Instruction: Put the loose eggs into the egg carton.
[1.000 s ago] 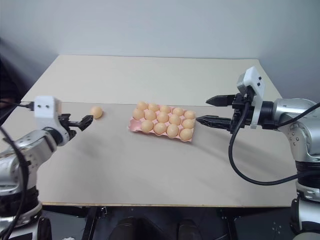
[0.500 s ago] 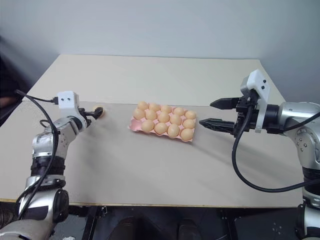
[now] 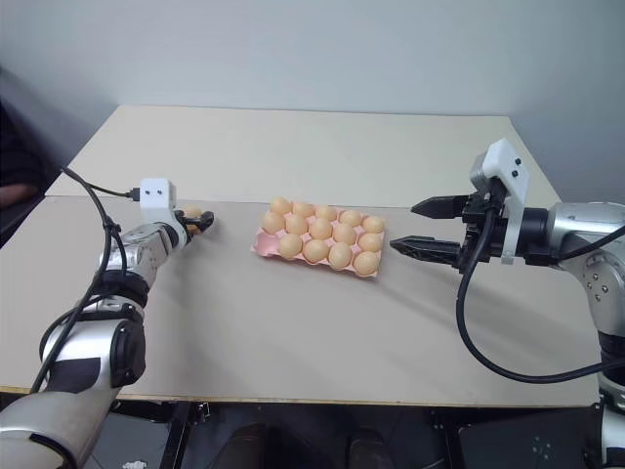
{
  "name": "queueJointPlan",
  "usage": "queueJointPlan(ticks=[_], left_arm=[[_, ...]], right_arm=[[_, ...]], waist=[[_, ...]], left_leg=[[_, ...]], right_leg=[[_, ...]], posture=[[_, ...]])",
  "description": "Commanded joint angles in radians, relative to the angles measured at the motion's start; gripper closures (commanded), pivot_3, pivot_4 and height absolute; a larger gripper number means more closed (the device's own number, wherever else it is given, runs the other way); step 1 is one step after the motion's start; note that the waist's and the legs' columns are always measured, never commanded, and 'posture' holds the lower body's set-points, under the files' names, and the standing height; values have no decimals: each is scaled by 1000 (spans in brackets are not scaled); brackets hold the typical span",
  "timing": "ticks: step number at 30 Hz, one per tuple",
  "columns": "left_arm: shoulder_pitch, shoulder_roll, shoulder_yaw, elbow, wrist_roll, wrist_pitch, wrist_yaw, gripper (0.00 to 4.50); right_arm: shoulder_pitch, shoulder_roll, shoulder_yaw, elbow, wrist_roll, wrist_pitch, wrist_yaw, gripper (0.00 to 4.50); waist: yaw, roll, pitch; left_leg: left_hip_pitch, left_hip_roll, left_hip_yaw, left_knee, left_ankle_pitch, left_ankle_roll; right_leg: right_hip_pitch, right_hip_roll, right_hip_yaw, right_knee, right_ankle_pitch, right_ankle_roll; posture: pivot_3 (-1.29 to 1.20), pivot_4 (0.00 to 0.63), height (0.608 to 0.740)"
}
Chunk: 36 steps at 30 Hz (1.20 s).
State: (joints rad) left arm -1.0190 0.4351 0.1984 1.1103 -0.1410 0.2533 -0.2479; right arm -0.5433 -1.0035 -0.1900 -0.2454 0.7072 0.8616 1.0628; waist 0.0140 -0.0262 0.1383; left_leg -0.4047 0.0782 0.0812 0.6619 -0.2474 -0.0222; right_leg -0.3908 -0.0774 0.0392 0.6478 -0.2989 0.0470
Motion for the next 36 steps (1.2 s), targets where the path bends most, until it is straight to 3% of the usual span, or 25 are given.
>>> queueJointPlan(ticks=[1, 4, 5, 14, 19, 21, 26, 28, 31, 36], left_arm=[[-41, 2, -1, 47, 18, -50, 4, 50], [-48, -4, -1, 72, 24, -61, -11, 50], [-49, -7, -2, 78, 28, -66, -8, 232], [-56, -24, -1, 85, 35, -85, 6, 2733], [-11, -25, -26, -22, 35, -99, -72, 2804], [60, -24, -53, -225, 5, 0, -158, 2806], [317, -21, -87, -948, -157, 413, -240, 2825], [385, -39, -97, -1108, -205, 484, -246, 2827], [430, -63, -146, -1203, -210, 545, -230, 2828], [408, -130, -205, -1174, -160, 582, -145, 2829]], right_arm=[[2, -29, -59, -37, 32, 18, -7, 0], [13, -37, -71, -50, 44, 29, -17, 0], [17, -39, -76, -54, 48, 33, -20, 0], [33, -42, -90, -74, 66, 44, -42, 0], [33, -40, -89, -72, 67, 33, -53, 0], [35, -33, -92, -76, 67, 28, -62, 0], [77, -15, -122, -103, 78, 22, -90, 0], [97, -7, -131, -115, 80, 19, -100, 0], [110, 4, -142, -128, 84, 18, -114, 0], [134, 3, -171, -148, 93, 22, -124, 0]], waist=[[-1, 0, 0], [-1, 0, 0], [-2, 0, 0], [-1, 0, 0], [-2, 0, 0], [-2, 0, 0], [-3, 0, 0], [-1, 0, 0], [4, 0, 0], [1, 1, -1]], left_leg=[[0, 0, 0, 0, 0, 0], [0, 0, 0, 0, 0, -1], [0, 0, 0, 0, 0, -1], [0, 0, 0, 0, 0, -1], [0, 0, 0, 0, 2, -3], [0, 0, 0, 0, 2, -3], [-1, 1, 0, 0, 3, -6], [-1, 1, -1, 0, 3, -6], [1, 0, -1, 1, 2, -3], [4, 0, -2, 1, -1, 1]], right_leg=[[0, 0, 0, 0, 0, 0], [0, 0, 0, 0, 0, 0], [0, 0, 0, 0, 0, 0], [0, 0, 0, 0, 0, 0], [0, 0, 0, 0, 0, 0], [0, 0, 0, 0, 0, 0], [-1, 0, 1, 1, 0, 0], [-1, 0, 1, 2, 0, 0], [1, 0, 1, 0, 0, 0], [3, 0, 2, -1, 0, 0]], posture=[[0, 150, 740], [0, 150, 740], [0, 150, 740], [0, 150, 740], [0, 150, 740], [0, 150, 740], [0, 150, 740], [0, 150, 740], [0, 150, 740], [0, 150, 740]])
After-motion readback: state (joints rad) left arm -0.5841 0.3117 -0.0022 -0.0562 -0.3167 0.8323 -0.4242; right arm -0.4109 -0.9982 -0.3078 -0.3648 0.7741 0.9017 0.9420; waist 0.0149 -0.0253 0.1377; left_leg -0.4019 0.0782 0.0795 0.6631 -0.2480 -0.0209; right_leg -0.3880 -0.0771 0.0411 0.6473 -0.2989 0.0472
